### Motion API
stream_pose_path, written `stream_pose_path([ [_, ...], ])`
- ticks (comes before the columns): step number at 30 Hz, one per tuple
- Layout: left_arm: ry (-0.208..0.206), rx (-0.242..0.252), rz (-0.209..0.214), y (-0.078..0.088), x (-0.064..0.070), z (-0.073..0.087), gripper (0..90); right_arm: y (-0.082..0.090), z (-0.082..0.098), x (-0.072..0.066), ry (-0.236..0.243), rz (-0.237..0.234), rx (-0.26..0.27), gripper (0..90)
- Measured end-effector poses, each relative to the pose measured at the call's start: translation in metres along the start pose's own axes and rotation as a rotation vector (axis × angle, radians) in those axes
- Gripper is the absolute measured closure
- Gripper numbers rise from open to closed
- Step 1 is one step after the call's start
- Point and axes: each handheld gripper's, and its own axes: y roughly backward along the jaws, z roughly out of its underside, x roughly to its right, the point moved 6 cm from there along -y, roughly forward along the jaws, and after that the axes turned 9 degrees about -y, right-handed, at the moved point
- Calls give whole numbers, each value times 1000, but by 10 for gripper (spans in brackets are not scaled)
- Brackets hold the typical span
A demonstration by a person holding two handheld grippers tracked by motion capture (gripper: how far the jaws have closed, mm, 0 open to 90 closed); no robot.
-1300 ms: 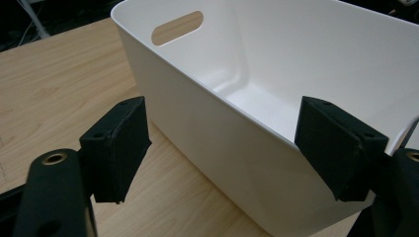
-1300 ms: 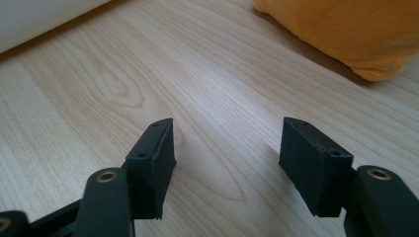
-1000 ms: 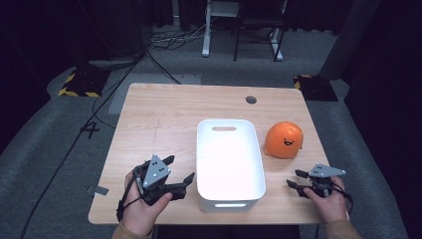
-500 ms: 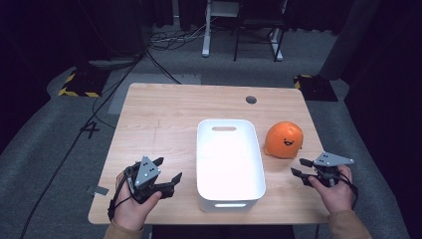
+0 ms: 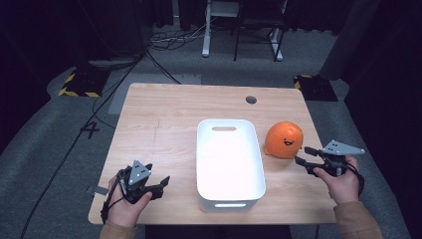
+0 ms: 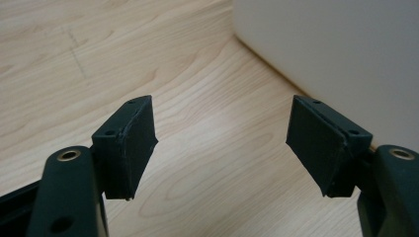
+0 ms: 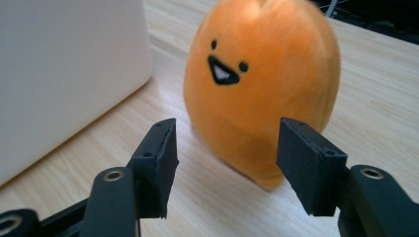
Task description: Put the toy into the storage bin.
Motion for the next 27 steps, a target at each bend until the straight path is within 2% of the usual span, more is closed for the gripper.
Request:
stream_pose_path([
  [2, 7, -6, -7, -1, -2, 5, 275, 0, -5, 2, -4, 6, 5, 423],
  [3, 17, -21, -12, -3, -5, 12, 276, 0, -10, 3, -2, 2, 11, 436],
  [8, 41, -55, -8, -8, -9, 27, 276, 2, -21, 5, -10, -23, 35, 493],
  [11, 51, -78, -21, -11, -16, 43, 275, 1, -31, 10, -21, -48, 61, 526],
  [17, 82, -99, -28, -12, -26, 62, 278, -4, -48, 15, 0, -55, 80, 546],
  [21, 87, -109, -39, -13, -31, 68, 279, -6, -57, 17, 4, -54, 91, 553],
  [22, 99, -106, -42, -15, -32, 70, 279, -7, -60, 17, 13, -49, 94, 554],
  [24, 87, -137, -34, -17, -34, 72, 280, -12, -66, 19, 12, -52, 99, 554],
  [27, 77, -148, -30, -18, -36, 72, 276, -17, -69, 21, 9, -56, 94, 553],
])
